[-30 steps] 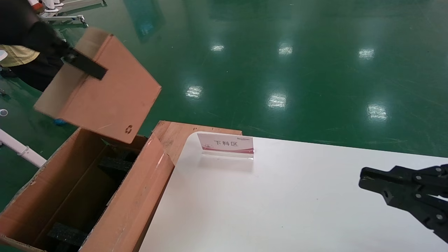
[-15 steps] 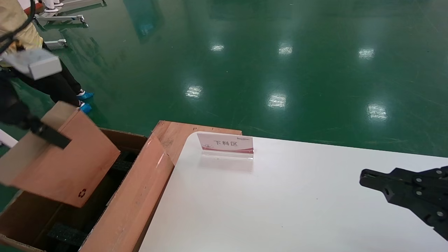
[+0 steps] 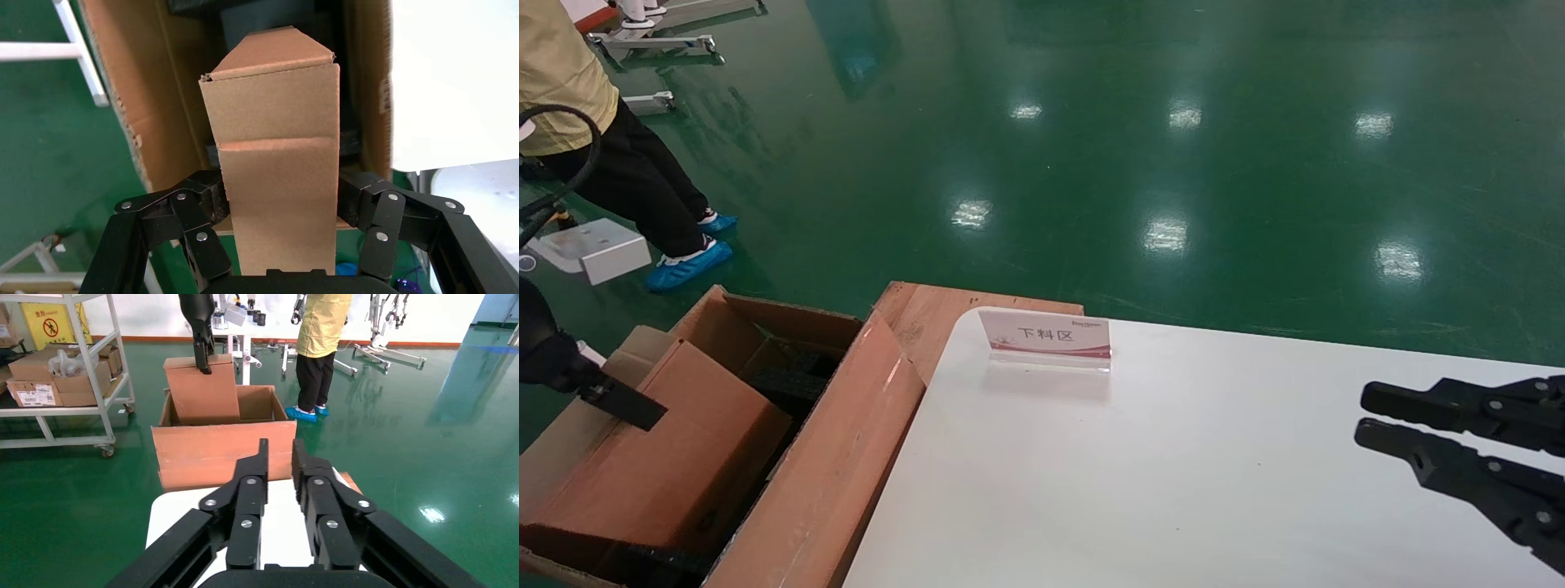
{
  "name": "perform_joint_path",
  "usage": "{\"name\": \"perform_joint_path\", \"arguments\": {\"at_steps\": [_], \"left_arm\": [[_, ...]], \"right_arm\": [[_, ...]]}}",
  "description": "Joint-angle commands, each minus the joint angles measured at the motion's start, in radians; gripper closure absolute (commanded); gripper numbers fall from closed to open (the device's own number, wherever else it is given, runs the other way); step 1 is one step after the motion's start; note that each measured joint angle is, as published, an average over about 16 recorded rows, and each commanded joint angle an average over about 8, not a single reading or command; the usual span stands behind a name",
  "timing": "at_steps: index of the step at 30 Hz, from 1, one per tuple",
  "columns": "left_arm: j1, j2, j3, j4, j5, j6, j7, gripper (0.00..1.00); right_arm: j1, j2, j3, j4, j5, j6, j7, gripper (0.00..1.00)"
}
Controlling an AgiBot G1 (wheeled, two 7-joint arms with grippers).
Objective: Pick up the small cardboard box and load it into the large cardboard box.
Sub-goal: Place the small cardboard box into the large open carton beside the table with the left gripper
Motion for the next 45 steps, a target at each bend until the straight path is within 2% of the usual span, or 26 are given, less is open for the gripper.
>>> {"name": "perform_joint_path", "arguments": {"at_steps": [1,12,28,45], "left_arm": [[0.007,-0.01,0.008,0.006,0.009,-0.003,0.01,1.0],[0.078,-0.012,0.028,0.059,0.038,-0.055,0.051,1.0],[0.22,0.061,0.05,0.155,0.071,-0.154,0.11,1.0],[0.318,0.114,0.04,0.296,0.051,-0.227,0.179,1.0]], "right_arm": [[0.0,0.0,0.0,0.0,0.0,0.0,0.0,0.0],[0.0,0.0,-0.001,0.0,0.001,0.0,0.0,0.0],[0.0,0.001,-0.002,0.0,0.001,0.001,-0.001,0.0],[0.001,0.001,-0.003,0.0,0.002,0.001,-0.001,0.0]]}}
